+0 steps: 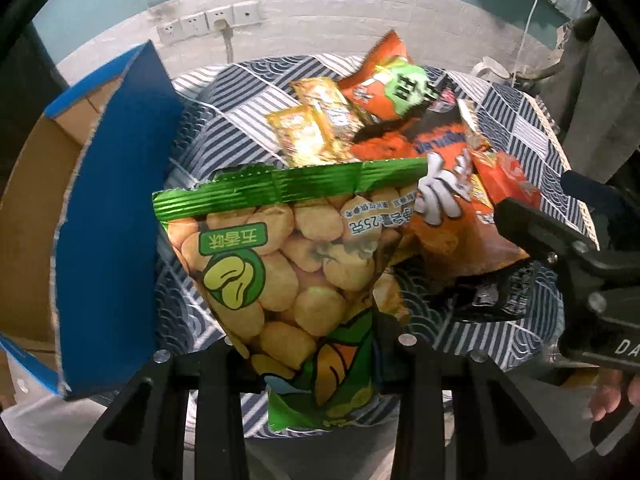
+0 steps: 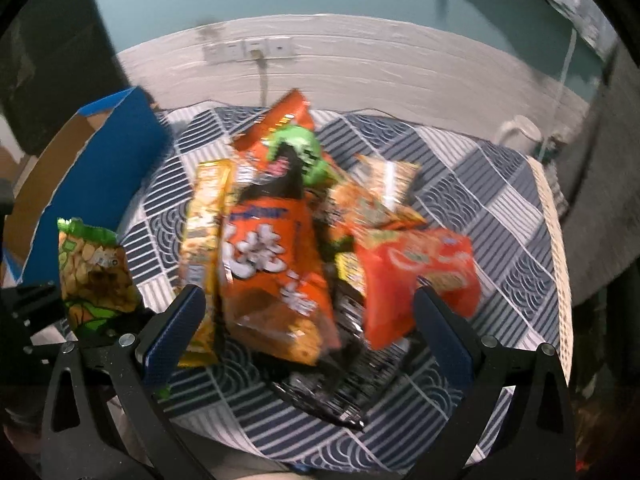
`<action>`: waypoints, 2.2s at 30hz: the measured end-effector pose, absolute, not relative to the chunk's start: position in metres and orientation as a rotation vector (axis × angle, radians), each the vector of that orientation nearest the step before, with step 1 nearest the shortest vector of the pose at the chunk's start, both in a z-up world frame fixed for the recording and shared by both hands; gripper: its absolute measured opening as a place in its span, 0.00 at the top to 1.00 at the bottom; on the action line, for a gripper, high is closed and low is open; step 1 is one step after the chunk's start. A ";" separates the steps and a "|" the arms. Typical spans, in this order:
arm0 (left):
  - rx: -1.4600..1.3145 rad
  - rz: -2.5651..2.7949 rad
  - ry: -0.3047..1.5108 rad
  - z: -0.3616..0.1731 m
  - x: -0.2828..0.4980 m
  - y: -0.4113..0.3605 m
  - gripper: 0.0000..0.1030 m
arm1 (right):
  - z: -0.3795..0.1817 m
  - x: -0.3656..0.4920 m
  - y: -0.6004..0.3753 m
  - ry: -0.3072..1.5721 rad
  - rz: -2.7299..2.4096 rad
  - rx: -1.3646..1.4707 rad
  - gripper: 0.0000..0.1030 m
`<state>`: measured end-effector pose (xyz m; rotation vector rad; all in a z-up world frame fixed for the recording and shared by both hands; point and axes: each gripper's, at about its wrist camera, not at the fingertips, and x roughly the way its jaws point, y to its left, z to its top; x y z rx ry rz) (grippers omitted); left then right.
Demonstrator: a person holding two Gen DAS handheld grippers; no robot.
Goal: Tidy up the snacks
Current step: 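Grasp the green peanut bag with the left tool while the right tool grasps the orange chip bag, then lift both bags and carry them over the cardboard box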
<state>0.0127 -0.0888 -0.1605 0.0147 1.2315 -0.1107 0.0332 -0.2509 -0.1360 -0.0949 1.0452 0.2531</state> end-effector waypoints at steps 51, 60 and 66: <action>0.124 -0.029 1.077 -0.112 0.015 -0.056 0.65 | -0.103 0.038 -0.209 1.029 0.256 -0.029 0.53; 0.065 -0.055 1.001 -0.065 0.002 -0.040 0.65 | -0.066 0.028 -0.209 0.977 0.264 0.012 0.53; 0.024 -0.049 0.965 -0.041 0.000 -0.021 0.65 | -0.040 0.025 -0.196 0.938 0.278 0.021 0.53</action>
